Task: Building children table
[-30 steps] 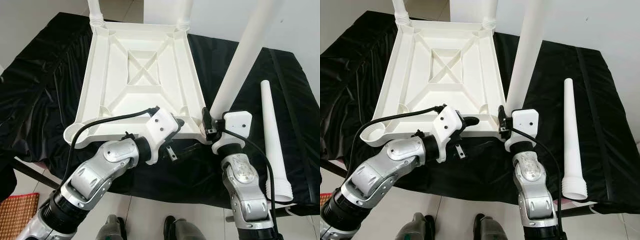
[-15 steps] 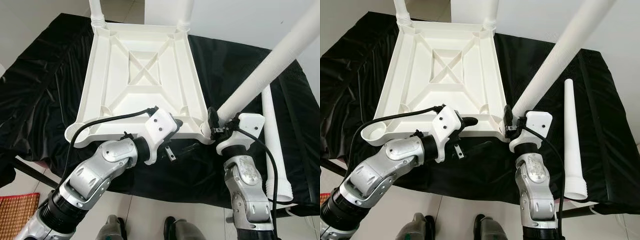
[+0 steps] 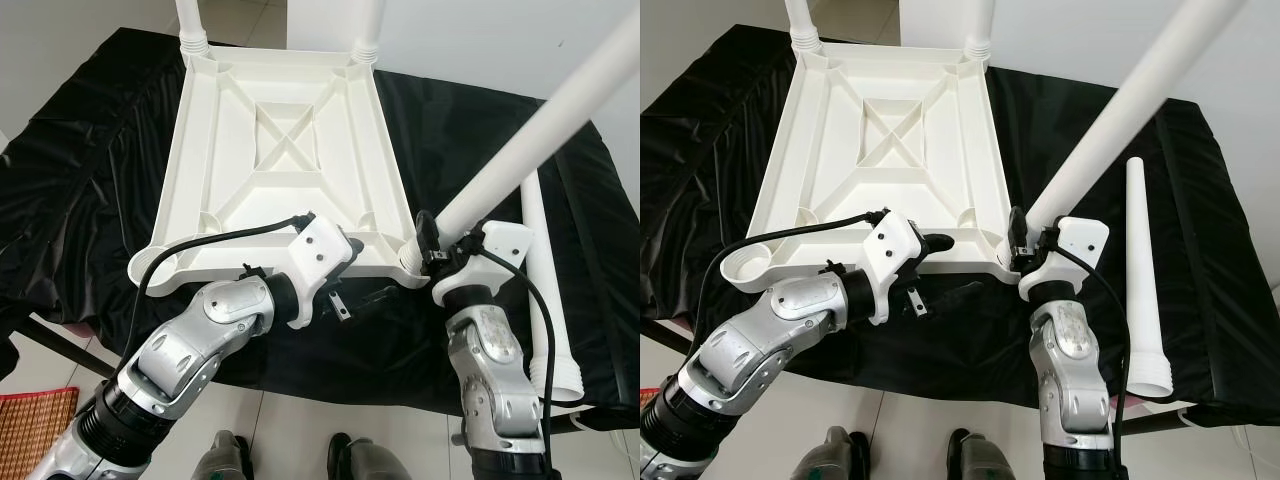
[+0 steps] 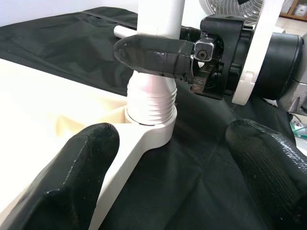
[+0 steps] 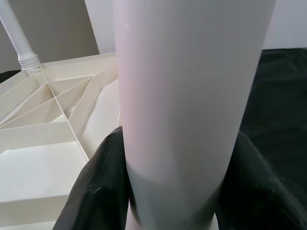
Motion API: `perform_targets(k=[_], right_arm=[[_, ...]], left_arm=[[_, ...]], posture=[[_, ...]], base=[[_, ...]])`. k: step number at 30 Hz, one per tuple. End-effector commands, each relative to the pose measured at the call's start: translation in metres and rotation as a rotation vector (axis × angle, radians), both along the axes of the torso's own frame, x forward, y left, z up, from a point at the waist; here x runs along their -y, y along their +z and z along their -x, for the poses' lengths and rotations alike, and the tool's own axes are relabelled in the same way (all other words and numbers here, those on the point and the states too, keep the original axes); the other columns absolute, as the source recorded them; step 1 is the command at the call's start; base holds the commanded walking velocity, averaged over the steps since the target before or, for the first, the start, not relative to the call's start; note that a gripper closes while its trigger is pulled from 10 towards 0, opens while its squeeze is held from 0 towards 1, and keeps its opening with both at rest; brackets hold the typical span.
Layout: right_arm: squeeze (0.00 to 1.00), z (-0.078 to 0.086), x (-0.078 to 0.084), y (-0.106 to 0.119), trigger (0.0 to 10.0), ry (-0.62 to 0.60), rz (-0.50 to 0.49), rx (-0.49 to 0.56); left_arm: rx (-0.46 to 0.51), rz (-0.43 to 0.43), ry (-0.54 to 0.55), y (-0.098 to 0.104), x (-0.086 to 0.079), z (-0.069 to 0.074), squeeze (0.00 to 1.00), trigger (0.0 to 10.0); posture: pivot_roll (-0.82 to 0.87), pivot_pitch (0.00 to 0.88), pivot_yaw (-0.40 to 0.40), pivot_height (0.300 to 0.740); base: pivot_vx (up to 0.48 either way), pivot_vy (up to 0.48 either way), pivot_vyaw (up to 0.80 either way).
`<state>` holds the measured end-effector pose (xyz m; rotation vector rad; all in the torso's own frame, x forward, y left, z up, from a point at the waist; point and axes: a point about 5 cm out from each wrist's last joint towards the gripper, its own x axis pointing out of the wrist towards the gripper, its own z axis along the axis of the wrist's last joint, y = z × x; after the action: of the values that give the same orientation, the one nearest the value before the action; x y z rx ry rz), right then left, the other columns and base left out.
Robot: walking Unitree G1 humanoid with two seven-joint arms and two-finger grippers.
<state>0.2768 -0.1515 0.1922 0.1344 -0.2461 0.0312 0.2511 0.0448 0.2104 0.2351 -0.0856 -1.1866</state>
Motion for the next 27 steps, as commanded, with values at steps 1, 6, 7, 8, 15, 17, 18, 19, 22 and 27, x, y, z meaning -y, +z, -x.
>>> perform_targets(k=[1,6,7,8,15,17,18,19,22,27], right_arm=[[0.00,-0.006,0.001,-0.022,10.0,0.001,-0.044,-0.158],[0.00,-0.010,-0.003,-0.018,10.0,0.019,0.049,-0.144],[0.00,-0.010,-0.005,-0.018,10.0,0.029,0.067,-0.142],[0.00,-0.010,-0.005,-0.018,10.0,0.029,0.067,-0.142],[0.00,-0.010,-0.009,-0.020,10.0,0.062,0.117,-0.167],[0.00,-0.008,-0.010,-0.021,10.0,0.069,0.147,-0.162],[0.00,-0.007,-0.011,-0.022,10.0,0.077,0.170,-0.158],[0.00,-0.004,-0.013,-0.024,10.0,0.089,0.207,-0.155],[0.00,-0.001,-0.014,-0.026,10.0,0.094,0.225,-0.156],[0.00,0.004,-0.018,-0.027,10.0,0.121,0.248,-0.139]], left_arm=[[-0.007,-0.013,-0.079,0.001,0.002,0.006,0.00,10.0],[-0.007,-0.011,-0.073,0.001,0.001,0.005,0.00,10.0],[-0.007,-0.011,-0.071,0.001,0.001,0.005,0.00,10.0],[-0.007,-0.011,-0.071,0.001,0.001,0.005,0.00,10.0],[-0.011,-0.006,-0.066,0.001,0.001,0.006,0.00,10.0],[-0.011,-0.006,-0.066,0.001,0.001,0.005,0.00,10.0],[-0.010,-0.006,-0.065,0.001,0.001,0.005,0.00,10.0],[-0.009,-0.005,-0.063,0.001,0.001,0.005,0.00,10.0],[-0.011,-0.003,-0.062,0.002,0.001,0.005,0.00,10.0],[-0.009,-0.003,-0.060,0.002,0.000,0.005,0.00,10.0]], posture=[[0.06,0.200,-0.029,0.740],[0.06,0.205,-0.034,0.740],[0.06,0.205,-0.034,0.740],[0.06,0.205,-0.034,0.740],[0.06,0.211,-0.034,0.740],[0.06,0.214,-0.034,0.740],[0.06,0.214,-0.034,0.740],[0.06,0.214,-0.034,0.740],[0.06,0.216,-0.034,0.740],[0.06,0.218,-0.031,0.740]], base=[[0.000,0.000,0.00],[0.000,0.000,0.00],[0.000,0.000,0.00],[0.000,0.000,0.00],[0.000,0.000,0.00],[0.000,0.000,0.00],[0.000,0.000,0.00],[0.000,0.000,0.00],[0.000,0.000,0.00],[0.000,0.000,0.00]])
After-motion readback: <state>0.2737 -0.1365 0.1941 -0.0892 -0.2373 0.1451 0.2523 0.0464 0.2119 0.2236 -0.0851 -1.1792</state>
